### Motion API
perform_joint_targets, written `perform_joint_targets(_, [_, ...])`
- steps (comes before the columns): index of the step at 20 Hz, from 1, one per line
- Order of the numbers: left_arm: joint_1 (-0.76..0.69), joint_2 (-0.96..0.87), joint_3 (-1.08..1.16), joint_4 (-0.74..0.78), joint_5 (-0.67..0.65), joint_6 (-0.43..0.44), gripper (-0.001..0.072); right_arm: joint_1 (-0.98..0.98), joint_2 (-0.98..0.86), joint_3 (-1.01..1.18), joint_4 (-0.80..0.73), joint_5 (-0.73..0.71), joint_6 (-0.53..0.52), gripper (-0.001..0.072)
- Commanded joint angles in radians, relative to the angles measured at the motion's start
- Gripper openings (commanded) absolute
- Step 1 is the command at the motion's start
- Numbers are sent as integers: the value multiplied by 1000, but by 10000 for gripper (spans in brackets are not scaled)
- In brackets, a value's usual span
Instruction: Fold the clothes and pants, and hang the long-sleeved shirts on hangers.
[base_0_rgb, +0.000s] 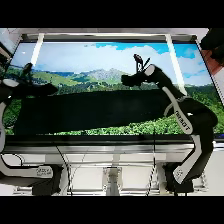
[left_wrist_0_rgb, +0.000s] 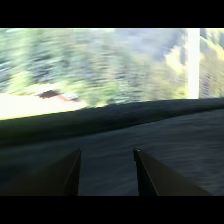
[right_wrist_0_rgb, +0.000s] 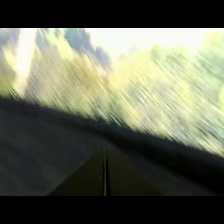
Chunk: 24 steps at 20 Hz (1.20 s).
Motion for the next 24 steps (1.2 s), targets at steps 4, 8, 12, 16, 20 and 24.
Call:
perform_joint_targets(4, [385, 46, -71, -5, -154, -24, 689, -33, 172, -5, -250, 299, 10, 32])
perform_joint_targets(8, [581, 45, -70, -5, -159, 49, 693, -35, 254, -10, -365, 326, 14, 31])
perform_joint_targets(12, [657, 2, -68, -5, -130, 54, 686, -129, 303, -68, -521, 474, 74, 31])
perform_joint_targets(16, [655, -66, -66, -5, -84, 90, 686, -251, 373, -168, -517, 487, 123, 31])
perform_joint_targets(20, [655, -104, -66, -5, -36, 122, 684, -284, 449, -229, -520, 481, 124, 31])
perform_joint_targets(24, [641, -141, -66, 39, -65, 126, 682, -283, 474, -232, -518, 481, 124, 31])
